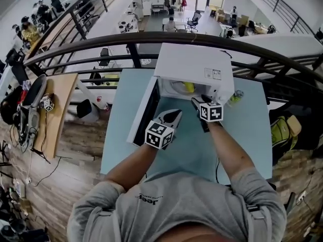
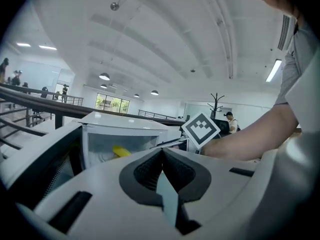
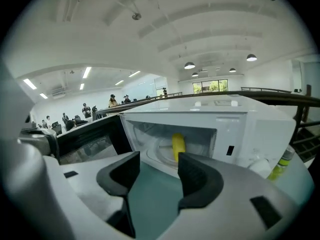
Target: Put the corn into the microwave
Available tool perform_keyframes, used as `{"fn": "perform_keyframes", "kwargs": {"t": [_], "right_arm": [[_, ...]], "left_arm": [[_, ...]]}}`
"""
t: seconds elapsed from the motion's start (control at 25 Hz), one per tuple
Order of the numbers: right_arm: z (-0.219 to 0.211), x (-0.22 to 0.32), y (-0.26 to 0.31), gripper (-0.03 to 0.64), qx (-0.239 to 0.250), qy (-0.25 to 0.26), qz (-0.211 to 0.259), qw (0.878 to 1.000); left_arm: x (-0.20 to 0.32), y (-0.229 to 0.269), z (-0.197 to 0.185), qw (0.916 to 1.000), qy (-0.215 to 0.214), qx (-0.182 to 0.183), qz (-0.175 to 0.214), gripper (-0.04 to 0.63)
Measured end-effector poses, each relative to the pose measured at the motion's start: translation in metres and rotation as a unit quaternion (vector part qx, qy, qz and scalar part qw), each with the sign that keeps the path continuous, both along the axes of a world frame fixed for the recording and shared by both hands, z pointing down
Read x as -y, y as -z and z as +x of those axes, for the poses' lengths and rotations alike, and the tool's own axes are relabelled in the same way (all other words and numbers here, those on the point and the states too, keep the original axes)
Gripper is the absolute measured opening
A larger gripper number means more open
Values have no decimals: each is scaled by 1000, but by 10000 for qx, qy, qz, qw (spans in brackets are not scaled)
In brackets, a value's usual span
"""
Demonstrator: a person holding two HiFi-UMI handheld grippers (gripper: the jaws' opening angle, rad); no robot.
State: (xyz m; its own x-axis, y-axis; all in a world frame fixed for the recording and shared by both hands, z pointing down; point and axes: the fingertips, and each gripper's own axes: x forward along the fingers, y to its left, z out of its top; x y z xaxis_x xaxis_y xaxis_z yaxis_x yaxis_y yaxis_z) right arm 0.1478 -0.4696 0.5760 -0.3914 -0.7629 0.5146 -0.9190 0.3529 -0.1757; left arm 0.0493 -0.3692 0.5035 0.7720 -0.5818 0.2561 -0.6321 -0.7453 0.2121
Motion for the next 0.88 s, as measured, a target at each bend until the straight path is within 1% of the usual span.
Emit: {"fn": "perform_keyframes", "kwargs": {"t": [0.16,0.4,0.56,0.68,0.88], "right_arm": [[-8,-19,18,227,25,113,130,9998],[-17,-61,39,189,152,177,263,9994],[-16,-90,50,146,337,115,371,9987],[-10,-110,61,117,409,248,474,9977],[19,-140,86,64,761,548,709,9931]], "left_arm": [[-8,20,-10,9998,-126,-89,83,18],[-33,39,-15,9979,-567,-298,105,18],[-43,39,-28,9970,-732,-250,75,18],[-48,38,-34,9979,-619,-179,53,18],[-65,48,-37,9999,-60,-80,87,18]]}}
